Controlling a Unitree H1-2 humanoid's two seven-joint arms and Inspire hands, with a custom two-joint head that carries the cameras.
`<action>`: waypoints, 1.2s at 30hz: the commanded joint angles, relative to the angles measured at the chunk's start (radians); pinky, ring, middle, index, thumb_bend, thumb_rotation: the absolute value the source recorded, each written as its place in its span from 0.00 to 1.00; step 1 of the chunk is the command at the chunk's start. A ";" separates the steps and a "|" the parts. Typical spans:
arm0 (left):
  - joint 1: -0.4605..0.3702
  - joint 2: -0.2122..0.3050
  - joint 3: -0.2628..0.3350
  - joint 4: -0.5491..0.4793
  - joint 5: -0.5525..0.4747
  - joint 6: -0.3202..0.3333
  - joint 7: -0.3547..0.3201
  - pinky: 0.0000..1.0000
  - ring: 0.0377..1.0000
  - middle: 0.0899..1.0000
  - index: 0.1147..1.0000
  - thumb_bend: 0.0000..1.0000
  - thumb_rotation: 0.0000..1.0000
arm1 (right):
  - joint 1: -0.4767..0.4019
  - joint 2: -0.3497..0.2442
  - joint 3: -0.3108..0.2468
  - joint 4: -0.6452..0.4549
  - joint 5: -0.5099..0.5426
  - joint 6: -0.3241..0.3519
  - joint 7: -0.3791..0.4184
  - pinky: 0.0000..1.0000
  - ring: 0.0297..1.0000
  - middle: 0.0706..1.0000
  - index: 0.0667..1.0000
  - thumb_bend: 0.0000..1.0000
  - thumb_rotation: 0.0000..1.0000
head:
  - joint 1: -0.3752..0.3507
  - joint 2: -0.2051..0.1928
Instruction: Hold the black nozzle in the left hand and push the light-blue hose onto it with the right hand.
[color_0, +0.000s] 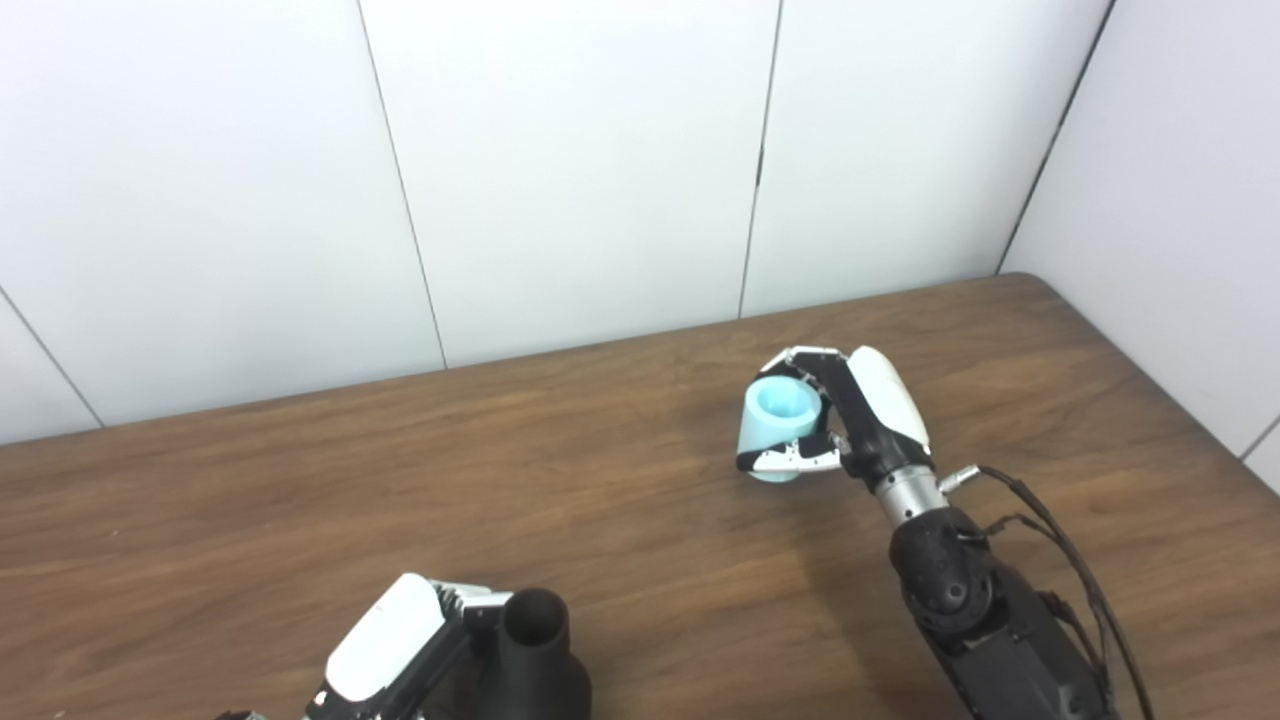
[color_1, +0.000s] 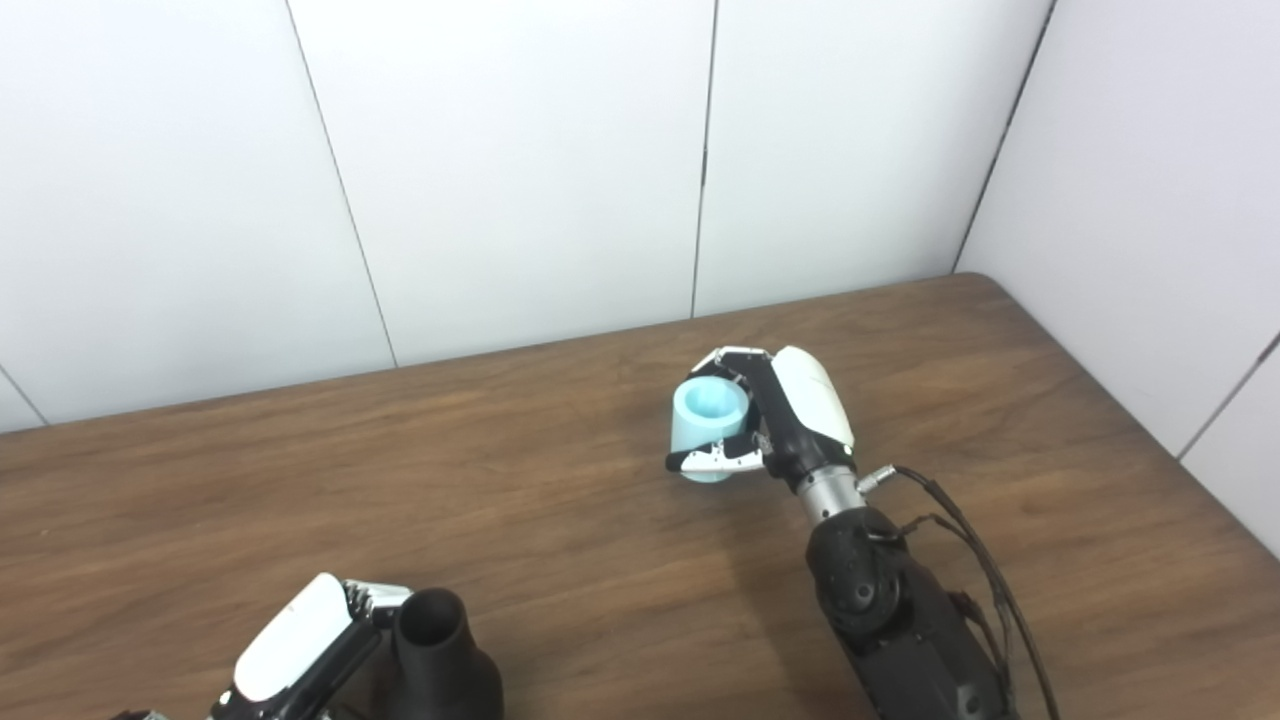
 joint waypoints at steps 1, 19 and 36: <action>0.107 -0.035 -0.050 0.070 -0.007 -0.017 -0.013 0.31 0.38 0.43 0.42 0.52 0.00 | -0.016 -0.030 -0.005 -0.051 -0.009 -0.048 0.001 0.20 0.34 0.44 0.49 0.51 0.00 | 0.020 0.009; 0.110 -0.118 -0.011 0.111 0.035 -0.017 -0.084 0.30 0.37 0.43 0.43 0.52 0.00 | -0.011 -0.018 -0.028 -0.299 0.054 0.009 0.190 0.13 0.17 0.42 0.47 0.52 0.00 | 0.145 0.063; 0.112 -0.137 0.005 0.124 0.053 -0.017 -0.104 0.24 0.30 0.40 0.45 0.52 0.00 | -0.029 0.049 0.004 -0.480 0.044 0.066 0.287 0.12 0.18 0.40 0.49 0.52 0.00 | 0.172 0.065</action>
